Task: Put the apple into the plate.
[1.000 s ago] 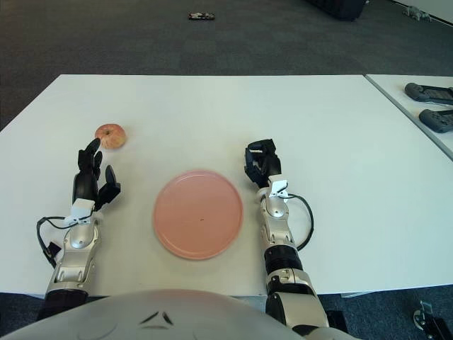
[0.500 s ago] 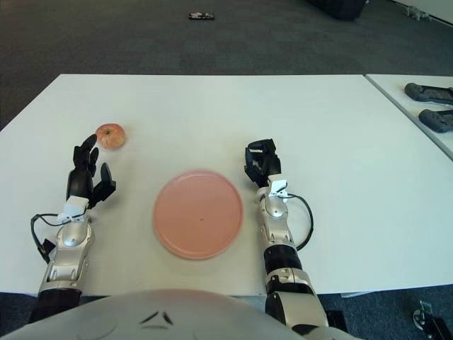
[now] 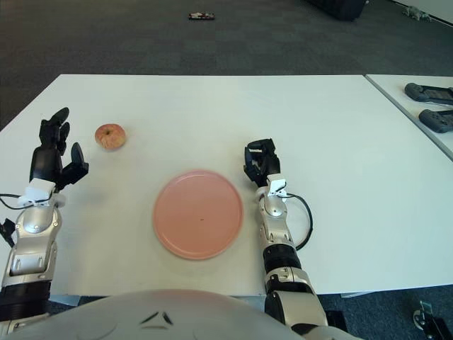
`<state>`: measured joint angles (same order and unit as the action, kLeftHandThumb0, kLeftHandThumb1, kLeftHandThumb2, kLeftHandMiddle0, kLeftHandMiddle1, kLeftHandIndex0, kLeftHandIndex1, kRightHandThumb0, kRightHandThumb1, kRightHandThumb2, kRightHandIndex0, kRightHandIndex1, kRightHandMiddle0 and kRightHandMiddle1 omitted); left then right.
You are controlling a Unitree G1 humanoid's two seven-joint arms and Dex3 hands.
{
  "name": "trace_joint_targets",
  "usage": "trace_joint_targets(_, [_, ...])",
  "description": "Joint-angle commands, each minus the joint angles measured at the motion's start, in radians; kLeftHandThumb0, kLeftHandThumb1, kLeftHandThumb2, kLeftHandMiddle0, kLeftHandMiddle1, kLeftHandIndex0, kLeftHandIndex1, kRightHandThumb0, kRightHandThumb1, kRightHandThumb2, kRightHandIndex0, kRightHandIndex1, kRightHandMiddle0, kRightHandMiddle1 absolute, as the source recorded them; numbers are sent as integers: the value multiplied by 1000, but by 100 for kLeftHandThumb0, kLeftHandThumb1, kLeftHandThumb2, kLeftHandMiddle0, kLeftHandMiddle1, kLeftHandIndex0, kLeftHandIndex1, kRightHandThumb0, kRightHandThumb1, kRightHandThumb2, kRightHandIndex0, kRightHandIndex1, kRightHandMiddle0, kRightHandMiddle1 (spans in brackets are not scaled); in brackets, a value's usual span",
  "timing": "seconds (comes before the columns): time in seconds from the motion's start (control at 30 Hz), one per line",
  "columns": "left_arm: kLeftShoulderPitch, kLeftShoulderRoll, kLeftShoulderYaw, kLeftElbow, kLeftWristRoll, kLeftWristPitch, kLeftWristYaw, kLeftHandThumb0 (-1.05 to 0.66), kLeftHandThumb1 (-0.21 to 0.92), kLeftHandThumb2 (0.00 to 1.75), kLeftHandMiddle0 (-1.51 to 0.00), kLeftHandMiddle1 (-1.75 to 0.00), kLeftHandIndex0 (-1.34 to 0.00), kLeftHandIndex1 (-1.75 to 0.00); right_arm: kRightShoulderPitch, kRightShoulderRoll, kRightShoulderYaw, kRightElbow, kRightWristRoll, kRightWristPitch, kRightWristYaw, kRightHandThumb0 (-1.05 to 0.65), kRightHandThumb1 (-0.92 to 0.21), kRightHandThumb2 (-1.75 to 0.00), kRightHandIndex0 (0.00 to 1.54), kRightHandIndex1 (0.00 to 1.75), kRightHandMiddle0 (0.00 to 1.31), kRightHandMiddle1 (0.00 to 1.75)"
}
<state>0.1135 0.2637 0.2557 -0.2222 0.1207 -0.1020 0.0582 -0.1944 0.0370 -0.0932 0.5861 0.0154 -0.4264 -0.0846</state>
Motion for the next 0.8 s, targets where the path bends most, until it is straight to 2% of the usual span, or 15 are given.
trace_joint_targets(0.0, [-60, 60, 57, -31, -27, 65, -26, -77, 92, 92, -17, -14, 0, -61, 10, 11, -1, 42, 8, 35, 0, -35, -92, -52, 35, 148, 19, 175])
trace_joint_targets(0.13, [-94, 84, 76, -28, -23, 78, -26, -76, 92, 90, -17, -15, 0, -64, 5, 12, 0, 52, 7, 31, 0, -35, -92, -52, 36, 148, 19, 175])
trace_joint_targets(0.27, [-129, 110, 89, -80, -10, 132, -29, -74, 92, 87, -17, -15, 0, -66, -1, 11, 1, 62, 7, 33, 4, -35, -92, -52, 35, 147, 19, 175])
trace_joint_targets(0.47, [-222, 208, 117, -35, -14, 208, -78, -72, 92, 85, -19, -16, 0, -67, -15, 6, -3, 89, 13, 24, 14, -35, -92, -52, 35, 145, 19, 175])
trace_joint_targets(0.67, [-355, 318, 61, 55, 16, 304, -159, -74, 92, 81, -20, -16, 0, -64, -30, 3, -10, 115, 20, 17, 22, -35, -92, -52, 36, 144, 19, 175])
trace_joint_targets(0.77, [-444, 407, -11, 238, 78, 250, -212, -78, 92, 80, -19, -16, 0, -61, -39, 2, -16, 125, 26, 19, 27, -35, -92, -52, 36, 143, 19, 175])
